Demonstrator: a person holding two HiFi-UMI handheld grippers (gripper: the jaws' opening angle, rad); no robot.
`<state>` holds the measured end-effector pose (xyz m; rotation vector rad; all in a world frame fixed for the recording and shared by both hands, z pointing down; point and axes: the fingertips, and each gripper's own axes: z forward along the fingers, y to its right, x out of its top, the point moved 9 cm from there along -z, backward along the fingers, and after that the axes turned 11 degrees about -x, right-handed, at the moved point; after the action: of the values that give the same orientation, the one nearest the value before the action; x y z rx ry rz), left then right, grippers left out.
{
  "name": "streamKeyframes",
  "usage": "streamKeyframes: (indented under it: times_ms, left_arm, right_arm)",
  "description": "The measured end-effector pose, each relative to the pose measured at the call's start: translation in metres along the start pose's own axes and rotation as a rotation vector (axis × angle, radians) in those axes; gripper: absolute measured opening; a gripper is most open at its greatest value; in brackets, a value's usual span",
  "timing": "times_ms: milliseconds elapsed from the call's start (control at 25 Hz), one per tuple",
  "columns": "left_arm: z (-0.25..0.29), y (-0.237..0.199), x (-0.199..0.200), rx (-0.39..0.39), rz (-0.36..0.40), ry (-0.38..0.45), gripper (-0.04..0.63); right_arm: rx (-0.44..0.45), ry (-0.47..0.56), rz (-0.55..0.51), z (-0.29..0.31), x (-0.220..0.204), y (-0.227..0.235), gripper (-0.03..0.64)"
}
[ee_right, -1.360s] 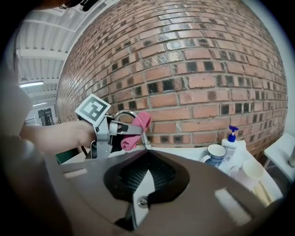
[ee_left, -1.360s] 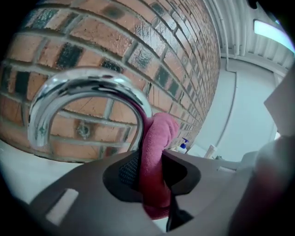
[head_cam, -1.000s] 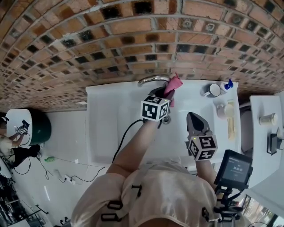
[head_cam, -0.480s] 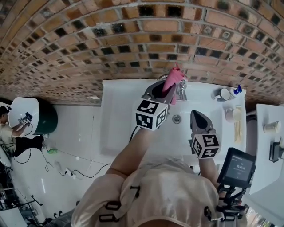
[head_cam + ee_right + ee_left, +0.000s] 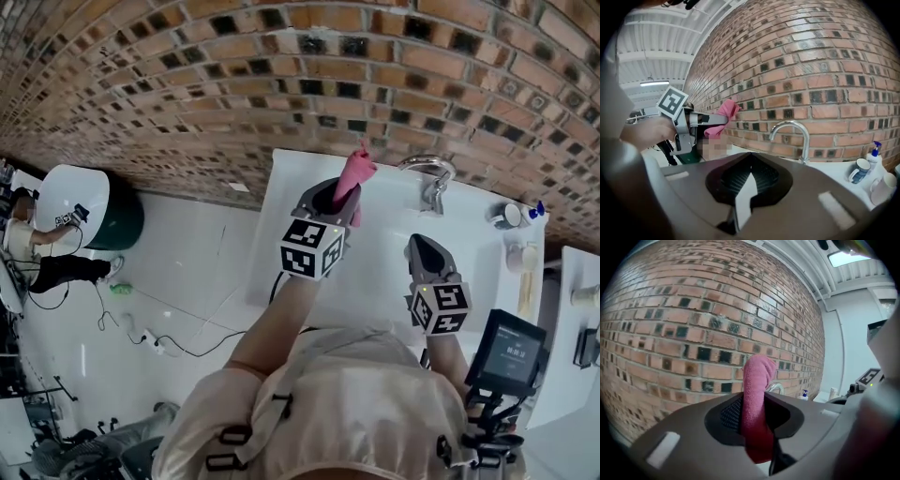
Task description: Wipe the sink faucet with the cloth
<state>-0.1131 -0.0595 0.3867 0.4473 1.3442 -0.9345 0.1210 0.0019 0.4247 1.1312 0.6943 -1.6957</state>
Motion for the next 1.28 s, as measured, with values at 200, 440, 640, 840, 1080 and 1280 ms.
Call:
streamKeyframes:
  times_ms: [200, 440, 640, 840, 1080, 1280]
  left_arm:
    - [-0.049, -0.037, -0.040, 0.100, -0.053, -0.066, 0.101]
    - [-0.085, -0.082, -0.122, 0.171, -0.204, -0.200, 0.101]
    - [-0.088, -0.103, -0.178, 0.181, -0.258, -0.320, 0.101]
    - [-0.071, -0.116, -0.216, 0.195, -0.239, -0.422, 0.106]
    - [-0.065, -0.119, -0.242, 0.154, -0.244, -0.484, 0.211]
    - [-0.069, -0.121, -0.238, 0.148, -0.255, -0.488, 0.246]
  right_arm:
    - [0.041, -0.032, -0.007, 0.009, -0.005, -0.042, -0.012]
    - [0.053, -0.106, -0.001, 0.022, -0.026, -0.078, -0.012]
    - [0.029, -0.169, 0.019, 0.032, -0.048, -0.089, -0.012]
    - [0.026, -0.215, 0.037, 0.045, -0.066, -0.095, -0.012]
    - [0.009, -0.244, 0.043, 0.057, -0.077, -0.094, -0.012]
    - [-0.012, -0.248, 0.046, 0.059, -0.079, -0.089, -0.012]
